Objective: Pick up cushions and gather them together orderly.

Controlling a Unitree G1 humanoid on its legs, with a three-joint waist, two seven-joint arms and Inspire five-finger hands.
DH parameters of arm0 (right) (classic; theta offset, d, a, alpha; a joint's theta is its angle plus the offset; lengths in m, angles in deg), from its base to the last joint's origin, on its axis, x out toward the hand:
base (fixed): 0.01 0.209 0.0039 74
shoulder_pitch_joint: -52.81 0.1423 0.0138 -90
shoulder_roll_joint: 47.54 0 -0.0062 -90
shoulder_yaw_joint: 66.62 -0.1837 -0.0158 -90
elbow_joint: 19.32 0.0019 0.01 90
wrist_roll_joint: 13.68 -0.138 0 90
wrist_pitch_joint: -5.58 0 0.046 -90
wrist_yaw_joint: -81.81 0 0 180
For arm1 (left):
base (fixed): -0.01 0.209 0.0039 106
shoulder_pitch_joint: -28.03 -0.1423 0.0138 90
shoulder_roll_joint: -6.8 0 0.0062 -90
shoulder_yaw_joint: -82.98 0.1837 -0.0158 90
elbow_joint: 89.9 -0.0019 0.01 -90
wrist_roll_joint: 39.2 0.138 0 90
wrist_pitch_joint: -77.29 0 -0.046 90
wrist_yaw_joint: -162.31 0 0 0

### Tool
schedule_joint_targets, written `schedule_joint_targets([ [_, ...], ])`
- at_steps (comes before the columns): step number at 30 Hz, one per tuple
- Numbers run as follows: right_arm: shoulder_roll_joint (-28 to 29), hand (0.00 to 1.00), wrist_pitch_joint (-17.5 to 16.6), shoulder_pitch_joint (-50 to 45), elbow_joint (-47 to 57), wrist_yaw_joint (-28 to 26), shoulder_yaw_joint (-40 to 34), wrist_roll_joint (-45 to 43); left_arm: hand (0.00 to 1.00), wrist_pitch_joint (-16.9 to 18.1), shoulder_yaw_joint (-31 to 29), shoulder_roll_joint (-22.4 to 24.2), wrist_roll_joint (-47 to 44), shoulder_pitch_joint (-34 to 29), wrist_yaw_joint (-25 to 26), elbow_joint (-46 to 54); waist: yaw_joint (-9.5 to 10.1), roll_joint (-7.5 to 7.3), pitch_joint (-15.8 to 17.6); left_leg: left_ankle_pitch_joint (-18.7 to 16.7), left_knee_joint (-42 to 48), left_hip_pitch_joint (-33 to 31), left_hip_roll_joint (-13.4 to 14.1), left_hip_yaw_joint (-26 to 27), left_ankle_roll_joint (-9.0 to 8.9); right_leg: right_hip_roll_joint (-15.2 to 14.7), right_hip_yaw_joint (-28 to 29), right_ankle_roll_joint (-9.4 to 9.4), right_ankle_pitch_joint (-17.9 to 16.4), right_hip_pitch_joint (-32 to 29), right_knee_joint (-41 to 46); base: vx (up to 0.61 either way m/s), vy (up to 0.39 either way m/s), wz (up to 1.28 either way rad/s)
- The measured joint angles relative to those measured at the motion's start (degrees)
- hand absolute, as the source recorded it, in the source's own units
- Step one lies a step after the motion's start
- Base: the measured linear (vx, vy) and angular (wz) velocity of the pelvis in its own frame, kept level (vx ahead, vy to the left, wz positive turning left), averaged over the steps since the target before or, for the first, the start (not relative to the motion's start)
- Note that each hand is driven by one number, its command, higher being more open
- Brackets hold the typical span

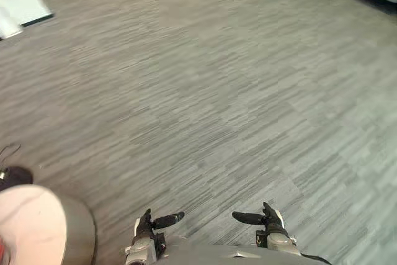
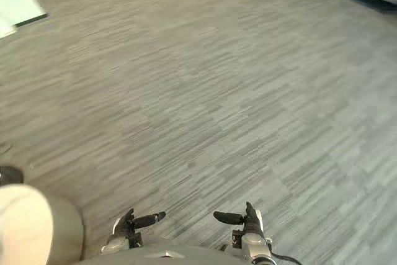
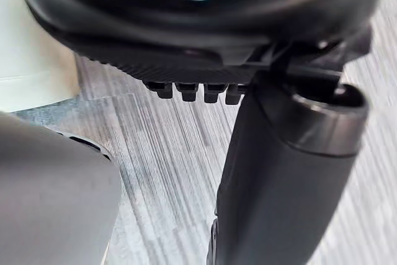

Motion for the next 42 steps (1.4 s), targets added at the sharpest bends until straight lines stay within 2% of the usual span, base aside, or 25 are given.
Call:
schedule_joint_targets([
  [1, -0.65, 1.0, 0.1, 0.47, -1.82, 0.35, -0.03, 0.03, 1.0, 0.65, 1.1, -0.86, -0.93, -0.24, -0.45, 0.21, -0.1, -0.6, -0.39, -1.86, -12.44, 1.71, -2.94, -1.89, -1.37, -0.97, 1.23, -0.03, -0.02, 1.33, -1.05, 0.16, -0.028, -0.4],
  [2, -2.71, 1.0, 0.05, 0.67, -2.43, 0.56, -0.13, 0.07, 1.0, 0.59, 2.15, -0.73, -1.04, -0.11, -0.42, 0.31, -0.8, 0.53, -0.13, 8.83, -24.56, 2.77, -3.47, -3.86, -0.99, 0.06, 1.37, 0.16, -0.03, 2.09, -1.17, 0.11, 0.015, -0.42],
  [3, -3.7, 1.0, -0.06, 0.72, -3.17, 0.56, -0.39, 0.09, 1.0, 0.58, 2.24, -0.7, -1.0, -0.37, -0.39, 0.12, -0.67, 1.38, -0.02, 11.49, -25.18, 3.08, -2.62, -3.26, -2.18, 1.05, 2.09, 0.84, -0.54, 2.42, -1.01, 0.14, 0.046, -0.37],
  [4, -4.02, 1.0, -0.19, 0.92, -3.26, 0.63, -0.69, 0.04, 1.0, 0.45, 2.26, -1.39, -0.97, -0.61, -0.24, -0.06, -0.68, 0.61, -0.1, 11.6, -24.18, 2.97, -3.19, -3.08, -2.36, 0.38, 3.19, 1.62, -1.43, 2.64, -1.06, 0.12, 0.028, -0.3],
  [5, -3.98, 1.0, -0.41, 1.36, -3.16, 0.71, -1.16, -0.04, 1.0, 0.42, 2.25, -1.61, -0.96, -0.43, -0.23, -0.07, -1.07, 0.12, 0.25, 11.43, -23.12, 2.52, -3.37, -3.05, -2.52, 0.11, 3.25, 1.79, -1.54, 2.79, -1.1, 0.15, -0.009, -0.06],
  [7, -3.52, 1.0, -0.81, 1.73, -3.17, 0.99, -4.05, -0.21, 1.0, 0.0, 1.71, -1.82, -0.99, 1.71, -0.4, 0.1, -2.08, 0.22, 4.16, 5.22, -7.23, -1.83, -0.88, -3.32, -3.47, 1.19, 3.25, 1.81, -1.62, 6.95, -2.87, 0.09, -0.041, 0.0],
  [10, -2.25, 1.0, -0.77, 0.28, -1.75, 1.3, -4.4, -0.85, 1.0, 0.07, 0.82, -0.88, -0.98, 1.7, -0.58, 1.99, -1.37, 1.12, 5.26, 4.89, 11.42, -7.28, 2.48, -3.11, -3.23, 2.87, 5.43, 0.56, -3.05, 10.53, -4.01, 0.04, -0.048, -0.44],
  [11, -1.37, 1.0, -0.84, -0.25, -0.36, 1.28, -4.42, -1.36, 1.0, 0.42, 0.43, -1.06, -0.88, 1.79, -0.7, 2.64, -0.89, 0.48, 5.59, 3.95, 17.99, -10.87, 2.6, -3.22, -4.08, 2.73, 7.77, 0.43, -5.88, 11.83, -4.9, 0.1, 0.004, -0.72],
  [12, -1.91, 1.0, -0.66, -0.17, -0.24, 1.43, -4.62, -1.69, 1.0, 0.46, 0.37, 0.11, -0.81, 1.97, -0.69, 2.56, -1.12, 1.82, 5.57, 0.08, 15.14, -11.39, 1.81, -4.64, -3.94, 3.0, 9.1, 0.18, -6.3, 12.07, -4.22, 0.09, 0.024, -0.65],
  [15, -2.1, 1.0, -0.37, -0.18, 0.01, 1.84, -4.58, -2.46, 1.0, 0.51, 0.03, 0.78, -0.94, 1.51, -0.79, 3.6, -0.69, 1.93, 5.74, 0.47, -3.06, -11.15, -2.06, -8.33, -2.69, 2.94, 13.41, -0.01, -7.76, 11.04, -3.38, 0.15, 0.086, -0.73],
  [17, -1.36, 1.0, 0.11, -0.49, 0.04, 2.33, -4.53, -2.54, 1.0, 0.38, -2.11, 1.06, -0.99, 1.41, -0.55, 4.25, 0.25, 0.73, 5.82, 7.46, -9.23, -9.78, -4.5, -9.88, -2.64, 1.79, 17.27, 1.05, -9.0, 10.92, -2.85, 0.24, 0.134, -0.95],
  [22, 0.75, 1.0, 0.21, -1.26, 0.26, 2.14, -4.74, -2.91, 1.0, 0.03, -3.62, 0.21, -0.87, 0.98, -0.75, 4.12, 0.17, -2.62, 3.65, 1.9, -3.96, -8.54, -5.48, -5.18, -0.87, -0.81, 24.85, 2.91, -8.28, 12.47, -5.01, 0.35, 0.12, -0.57],
  [23, 1.24, 1.0, 0.12, -2.11, 0.56, 1.79, -4.74, -2.81, 1.0, -0.01, -3.51, -0.05, -0.83, 0.05, -0.71, 4.13, 0.2, -3.38, 1.96, 0.98, -3.93, -7.07, -5.87, -3.47, 0.25, -1.71, 26.85, 3.65, -7.87, 11.62, -2.64, 0.27, 0.016, -0.7],
  [26, 1.56, 1.0, 0.13, -2.36, 1.44, 1.16, -4.71, -2.56, 1.0, -0.15, -3.38, 0.43, -0.82, -0.97, -0.71, 4.17, 0.41, -2.87, 1.36, -0.14, -7.57, -0.79, -5.31, -0.08, 0.21, -1.58, 27.85, 5.59, -6.93, 4.8, 15.57, 0.4, 0.066, -0.87],
  [27, 1.58, 1.0, 0.21, -2.58, 2.9, 0.55, -4.64, -2.32, 1.0, -0.16, -2.74, 0.37, -0.82, -1.2, -0.66, 4.16, 0.24, -2.95, 1.51, -0.39, -9.95, 3.49, -5.23, 1.56, 0.63, -2.12, 27.59, 10.42, -1.95, -1.87, 30.71, 0.41, 0.049, -0.87],
  [28, 1.41, 1.0, -0.2, -2.55, 4.74, 0.12, -4.71, -2.26, 1.0, -0.2, -1.43, 0.17, -0.78, -1.12, -0.63, 4.07, -0.47, -2.35, 2.31, -1.79, -11.96, 8.99, -4.79, 2.03, 1.47, -3.96, 24.0, 8.61, -2.06, -9.5, 45.36, 0.34, -0.011, -0.85],
  [31, 0.95, 1.0, -0.41, -2.43, 5.89, -0.05, -4.9, -2.2, 1.0, -0.18, -0.48, 0.33, -0.8, -0.79, -0.55, 4.08, -1.06, -1.95, 2.47, -3.21, -13.72, 13.05, -2.72, 3.1, 0.54, -5.07, 18.24, 5.31, -4.06, -14.93, 47.1, 0.31, -0.106, -0.28],
  [33, 1.06, 1.0, -1.19, -1.21, 5.76, -0.02, -6.57, -2.11, 1.0, -0.19, -0.16, 0.11, -0.83, -0.58, -0.66, 3.97, -2.03, -2.19, 3.34, -4.35, -18.69, 18.63, 0.17, 3.64, -0.31, -5.39, 10.75, 3.17, -5.5, -20.11, 35.23, 0.37, -0.225, -0.13],
  [34, 1.03, 1.0, -1.19, -0.99, 5.56, -0.01, -6.91, -2.11, 1.0, -0.19, -0.12, 0.08, -0.83, -0.6, -0.64, 3.9, -2.23, -2.2, 3.35, -4.5, -19.08, 19.07, 0.48, 3.67, -0.57, -5.28, 10.36, 3.21, -5.3, -20.82, 32.88, 0.37, -0.305, -0.05],
  [35, 0.49, 1.0, -1.19, -0.18, 4.04, 0.11, -7.44, -2.11, 1.0, -0.13, 0.69, -0.34, -0.79, -0.53, -0.63, 3.23, -2.96, -2.44, 3.51, -5.05, -20.59, 20.17, 0.98, 3.25, -1.4, -4.34, 10.63, 4.4, -2.77, -21.84, 22.77, 0.4, -0.335, -0.16],
  [36, -1.05, 1.0, -0.95, 1.3, 1.82, -0.17, -9.06, -2.43, 1.0, -0.08, 2.35, -0.69, -0.51, 0.1, -0.71, 0.53, -3.14, -0.53, 4.12, -5.49, -22.09, 22.15, 2.1, 0.57, -1.16, -1.4, 10.59, 0.91, 1.24, -21.01, 18.85, 0.41, -0.338, -0.24],
  [38, -2.83, 1.0, -1.18, 2.53, 0.33, 0.21, -10.46, -2.37, 1.0, -0.35, 3.22, 0.01, 0.9, 0.93, -0.86, -1.03, -3.41, 1.27, 4.85, -3.06, -20.14, 21.0, 2.8, -4.59, 0.1, 0.46, 11.05, 0.01, -0.76, -21.05, 19.06, 0.47, -0.381, -0.39],
  [39, -3.18, 1.0, -0.78, 2.56, -0.21, 0.36, -12.5, -2.36, 1.0, -0.4, 3.11, 0.56, 1.54, 0.92, -0.63, -1.03, -3.41, 2.0, 4.57, -0.62, -17.89, 20.71, 3.52, -6.07, -2.45, 1.47, 11.0, -0.92, -2.36, -20.27, 19.33, 0.43, -0.347, -0.31],
  [40, -3.23, 1.0, -0.74, 2.42, -0.64, 0.42, -13.33, -2.37, 1.0, -0.41, 3.07, 0.74, 1.54, 0.89, -0.62, -1.03, -3.42, 2.32, 4.48, 0.28, -16.42, 20.56, 4.06, -6.66, -3.16, 2.03, 10.76, -1.21, -2.95, -19.28, 18.93, 0.44, -0.299, -0.07],
  [42, -3.36, 1.0, -0.34, 1.18, -0.62, 0.56, -13.65, -2.41, 1.0, -0.42, 0.7, 1.26, 1.6, 0.8, -0.99, -0.26, -3.97, 3.11, 4.69, 5.2, 0.69, 14.47, 6.35, -10.9, -6.26, 4.28, 9.18, -1.55, -4.62, -13.06, 14.93, 0.41, -0.274, 0.14],
])
